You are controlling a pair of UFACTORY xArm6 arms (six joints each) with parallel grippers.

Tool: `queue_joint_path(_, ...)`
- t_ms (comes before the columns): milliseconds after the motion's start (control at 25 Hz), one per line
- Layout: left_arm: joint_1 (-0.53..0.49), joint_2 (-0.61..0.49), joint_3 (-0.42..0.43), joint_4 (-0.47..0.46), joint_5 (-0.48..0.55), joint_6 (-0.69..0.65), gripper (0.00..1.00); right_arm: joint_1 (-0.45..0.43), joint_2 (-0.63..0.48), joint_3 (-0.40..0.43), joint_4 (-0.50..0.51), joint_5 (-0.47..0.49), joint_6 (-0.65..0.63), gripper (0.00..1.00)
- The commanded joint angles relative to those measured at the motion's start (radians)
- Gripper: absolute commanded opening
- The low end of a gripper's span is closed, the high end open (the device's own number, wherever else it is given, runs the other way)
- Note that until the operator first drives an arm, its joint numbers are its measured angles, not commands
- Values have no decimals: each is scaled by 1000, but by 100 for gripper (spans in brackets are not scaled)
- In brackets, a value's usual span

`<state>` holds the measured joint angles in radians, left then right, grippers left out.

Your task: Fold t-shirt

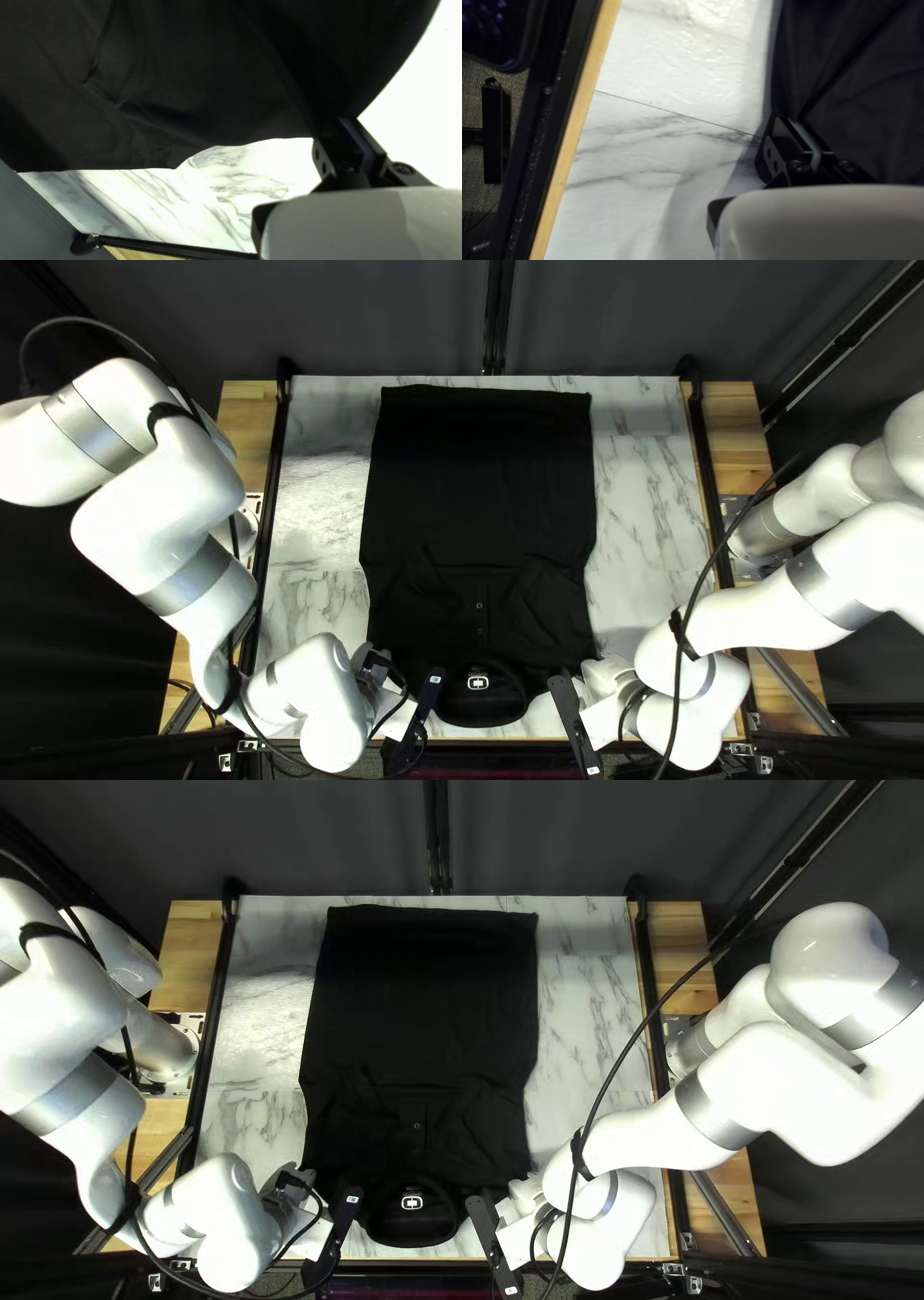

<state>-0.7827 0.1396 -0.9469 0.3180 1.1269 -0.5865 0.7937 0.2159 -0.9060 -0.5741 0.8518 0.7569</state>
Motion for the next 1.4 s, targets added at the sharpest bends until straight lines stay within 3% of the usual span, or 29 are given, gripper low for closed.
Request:
queue_joint_path(40, 28, -70, 53, 12, 26, 17, 0, -11, -65, 45, -3, 25, -13, 0)
queue_joint_path(280, 65, -163, 114, 28, 62, 37, 0, -50, -134, 87, -14, 44, -50, 0)
queue_joint_path(560, 104, -219, 124, 50, 94, 70, 0, -102, -183, 121, -45, 33, -86, 0)
queue_joint_path(1120, 296, -446, 235, 132, 84, 237, 0, -284, -391, 301, -90, -47, -185, 0)
queue_joint_path(1400, 308, -444, 244, 130, 60, 244, 0, -292, -387, 306, -97, -63, -179, 0)
